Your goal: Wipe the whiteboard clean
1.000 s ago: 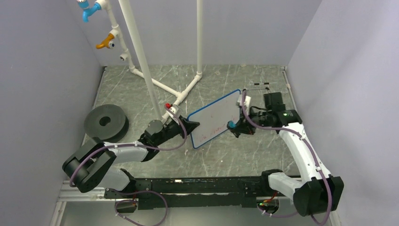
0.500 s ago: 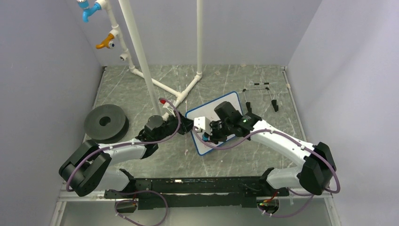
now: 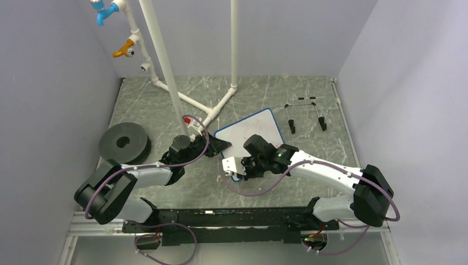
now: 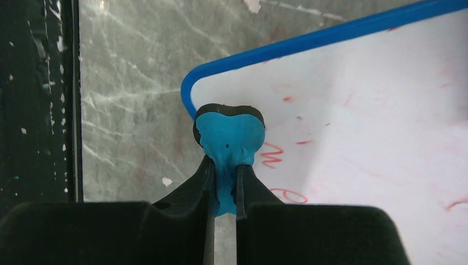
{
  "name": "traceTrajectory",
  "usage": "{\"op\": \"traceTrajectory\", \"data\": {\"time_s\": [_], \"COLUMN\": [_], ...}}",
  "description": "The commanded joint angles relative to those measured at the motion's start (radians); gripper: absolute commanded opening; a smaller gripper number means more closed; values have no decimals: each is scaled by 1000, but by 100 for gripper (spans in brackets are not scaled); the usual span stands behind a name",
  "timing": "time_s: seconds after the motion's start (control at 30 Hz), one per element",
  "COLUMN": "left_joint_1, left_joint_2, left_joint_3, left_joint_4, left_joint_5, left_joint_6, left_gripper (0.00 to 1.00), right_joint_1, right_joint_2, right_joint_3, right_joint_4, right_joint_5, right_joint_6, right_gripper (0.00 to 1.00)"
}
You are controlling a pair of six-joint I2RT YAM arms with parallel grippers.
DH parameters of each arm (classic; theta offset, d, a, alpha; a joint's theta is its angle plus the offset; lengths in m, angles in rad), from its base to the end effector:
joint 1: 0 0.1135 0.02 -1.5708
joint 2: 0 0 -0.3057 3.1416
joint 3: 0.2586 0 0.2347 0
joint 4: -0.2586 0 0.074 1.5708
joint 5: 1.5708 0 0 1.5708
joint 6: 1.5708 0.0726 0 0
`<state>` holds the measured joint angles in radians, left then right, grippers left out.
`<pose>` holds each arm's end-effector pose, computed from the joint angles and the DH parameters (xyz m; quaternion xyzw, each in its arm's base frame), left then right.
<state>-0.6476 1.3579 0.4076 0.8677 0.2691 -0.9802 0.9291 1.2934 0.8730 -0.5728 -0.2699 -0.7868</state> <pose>0.2114 -0.1841 0.2507 -0.0311 0.7340 -0.5557 0.3891 0.1321 0.2091 0.2491 -0.7436 0.5922 0.1487 0.2723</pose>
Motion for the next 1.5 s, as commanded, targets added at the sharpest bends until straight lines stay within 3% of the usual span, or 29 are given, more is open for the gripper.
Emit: {"op": "traceTrajectory", "data": {"time_s": [0.0, 0.17, 0.47, 0.93, 1.3, 1.47], "left_joint_1": [17, 19, 19, 31, 29, 30], "left_joint_2": [22, 25, 1, -4, 0, -16], "left_joint_3": [18, 18, 21, 12, 1, -9], "left_joint_4": [333, 321, 279, 321, 327, 337], "left_joint_5": [52, 60, 58, 55, 53, 56], "left_joint_6": [-163, -167, -162, -198, -211, -211], "left_gripper": [0, 0, 0, 0, 0, 0], "right_joint_1": [-5, -51, -18, -6, 6, -73], "right_joint_2": [-30, -34, 115, -38, 87, 86], "right_joint_3": [-50, 24, 209, -12, 214, 180], "right_joint_4": [42, 120, 105, -15, 47, 107], "right_joint_5": [66, 115, 60, -77, -37, 44], "right_joint_6": [-25, 47, 70, -30, 98, 148], "right_gripper": [0, 0, 0, 0, 0, 0]}}
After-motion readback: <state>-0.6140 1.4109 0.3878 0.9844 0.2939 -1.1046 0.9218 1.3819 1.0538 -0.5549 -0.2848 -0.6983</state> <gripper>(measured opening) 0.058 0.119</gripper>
